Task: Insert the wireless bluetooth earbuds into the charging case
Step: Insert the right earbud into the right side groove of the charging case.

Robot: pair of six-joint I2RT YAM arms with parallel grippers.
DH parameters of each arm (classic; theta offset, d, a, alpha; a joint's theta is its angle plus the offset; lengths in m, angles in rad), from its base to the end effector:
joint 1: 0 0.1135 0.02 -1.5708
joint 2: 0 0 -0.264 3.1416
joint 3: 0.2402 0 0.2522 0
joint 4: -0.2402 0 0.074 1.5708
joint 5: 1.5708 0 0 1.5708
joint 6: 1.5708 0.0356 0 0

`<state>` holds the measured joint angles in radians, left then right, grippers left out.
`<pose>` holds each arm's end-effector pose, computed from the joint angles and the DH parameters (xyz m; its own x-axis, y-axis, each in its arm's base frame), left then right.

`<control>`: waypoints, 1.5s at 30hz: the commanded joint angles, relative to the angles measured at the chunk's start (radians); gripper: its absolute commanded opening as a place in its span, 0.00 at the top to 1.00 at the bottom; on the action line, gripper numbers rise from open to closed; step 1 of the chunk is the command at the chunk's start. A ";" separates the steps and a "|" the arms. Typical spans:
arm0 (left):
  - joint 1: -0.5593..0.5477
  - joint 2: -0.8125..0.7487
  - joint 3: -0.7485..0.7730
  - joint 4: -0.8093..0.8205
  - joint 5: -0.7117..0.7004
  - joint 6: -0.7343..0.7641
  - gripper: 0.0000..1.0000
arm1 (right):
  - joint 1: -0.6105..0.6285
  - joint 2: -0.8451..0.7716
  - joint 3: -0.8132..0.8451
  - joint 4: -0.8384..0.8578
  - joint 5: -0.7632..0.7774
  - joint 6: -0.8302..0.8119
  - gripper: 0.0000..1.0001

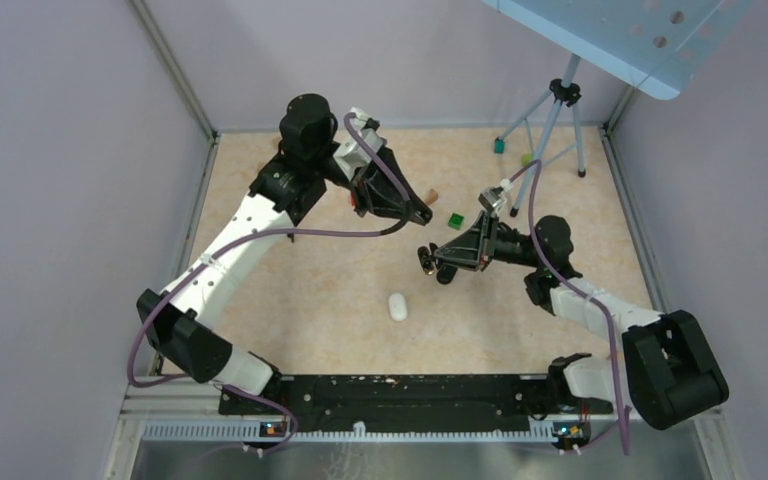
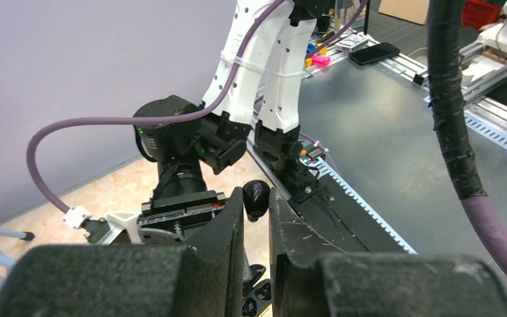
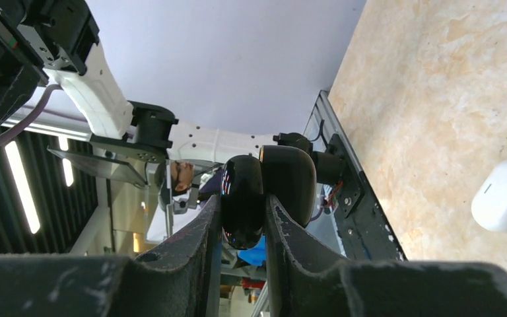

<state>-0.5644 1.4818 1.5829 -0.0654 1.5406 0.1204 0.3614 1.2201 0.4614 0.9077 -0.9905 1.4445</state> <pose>0.2422 -0.1955 0.4635 0.1332 -0.0801 -0.9878 0.8503 -0.5028 0.1555 0.2148 0.1130 0.2503 -0.9423 0.2253 -0.2477 -0.2596 -0.0243 0.9654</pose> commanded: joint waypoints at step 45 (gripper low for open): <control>0.029 -0.148 -0.453 0.471 -0.178 -0.320 1.00 | 0.024 0.077 0.158 0.272 0.105 0.194 1.00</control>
<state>-0.5022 1.3197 1.1301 0.3511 1.4010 -0.2619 0.3698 1.3136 0.5770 1.0725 -0.8879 1.6020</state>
